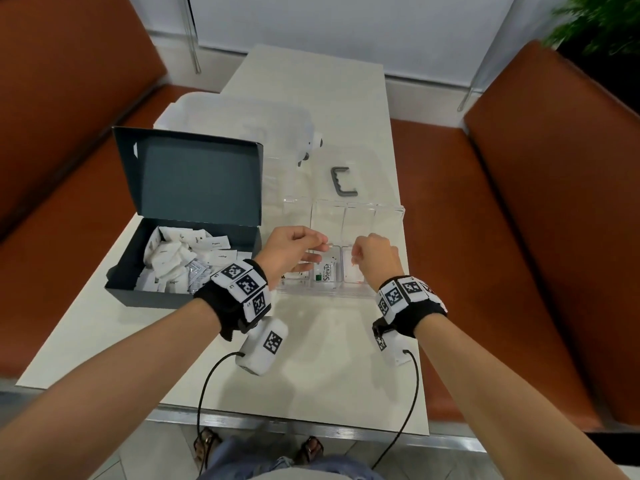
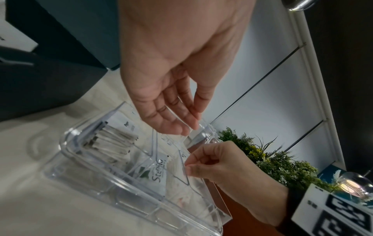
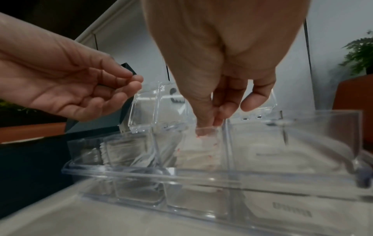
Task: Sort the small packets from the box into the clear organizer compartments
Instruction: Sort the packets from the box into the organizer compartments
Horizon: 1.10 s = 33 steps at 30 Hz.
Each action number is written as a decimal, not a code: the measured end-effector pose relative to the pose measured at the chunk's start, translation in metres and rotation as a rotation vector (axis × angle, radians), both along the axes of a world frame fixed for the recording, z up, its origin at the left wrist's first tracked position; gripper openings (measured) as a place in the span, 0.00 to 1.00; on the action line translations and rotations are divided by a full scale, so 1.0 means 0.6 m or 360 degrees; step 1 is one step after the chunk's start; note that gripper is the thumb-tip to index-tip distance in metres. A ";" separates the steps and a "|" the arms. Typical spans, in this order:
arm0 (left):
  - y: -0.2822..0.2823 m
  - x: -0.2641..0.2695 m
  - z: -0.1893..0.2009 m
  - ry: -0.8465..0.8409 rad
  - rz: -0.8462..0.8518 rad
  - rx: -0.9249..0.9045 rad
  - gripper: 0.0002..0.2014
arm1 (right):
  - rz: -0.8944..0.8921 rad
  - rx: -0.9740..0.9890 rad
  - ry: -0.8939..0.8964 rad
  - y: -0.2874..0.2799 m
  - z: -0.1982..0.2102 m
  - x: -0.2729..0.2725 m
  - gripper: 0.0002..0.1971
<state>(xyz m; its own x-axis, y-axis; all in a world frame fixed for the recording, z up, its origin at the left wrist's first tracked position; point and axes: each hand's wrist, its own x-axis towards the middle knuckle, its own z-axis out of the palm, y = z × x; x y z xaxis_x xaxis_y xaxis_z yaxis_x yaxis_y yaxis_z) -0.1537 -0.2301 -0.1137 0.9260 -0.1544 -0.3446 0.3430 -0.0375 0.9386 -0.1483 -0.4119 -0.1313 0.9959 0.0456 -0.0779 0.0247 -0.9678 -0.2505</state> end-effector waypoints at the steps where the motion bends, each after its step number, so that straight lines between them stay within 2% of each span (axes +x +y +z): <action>1: 0.001 -0.001 0.000 0.0002 -0.0006 0.0002 0.06 | 0.0036 -0.0082 -0.0008 0.000 -0.001 0.000 0.10; 7: 0.009 -0.001 0.007 0.0002 -0.0030 -0.0015 0.06 | 0.0144 -0.0299 -0.0020 -0.002 -0.002 -0.013 0.12; 11: 0.019 0.001 0.013 0.0006 -0.0047 -0.0004 0.06 | 0.0180 -0.0380 0.0164 -0.010 0.001 -0.015 0.15; 14: 0.026 0.003 0.013 0.0016 -0.0041 -0.0001 0.06 | 0.0158 -0.0355 0.0243 -0.010 0.006 -0.012 0.16; 18: 0.035 0.002 0.013 0.0016 -0.0060 0.0015 0.07 | 0.0141 -0.0381 0.0190 -0.004 0.007 -0.014 0.15; 25: 0.069 0.007 0.030 -0.0012 -0.0076 0.0044 0.06 | 0.0088 -0.0184 0.0202 -0.009 0.034 -0.015 0.24; 30: 0.164 0.020 0.066 -0.0114 -0.0359 0.0368 0.07 | 0.0084 0.0082 -0.0083 0.007 0.088 -0.014 0.16; 33: 0.245 0.030 0.073 -0.0237 -0.0522 0.0867 0.06 | 0.0228 0.0397 -0.0151 0.072 0.113 -0.015 0.11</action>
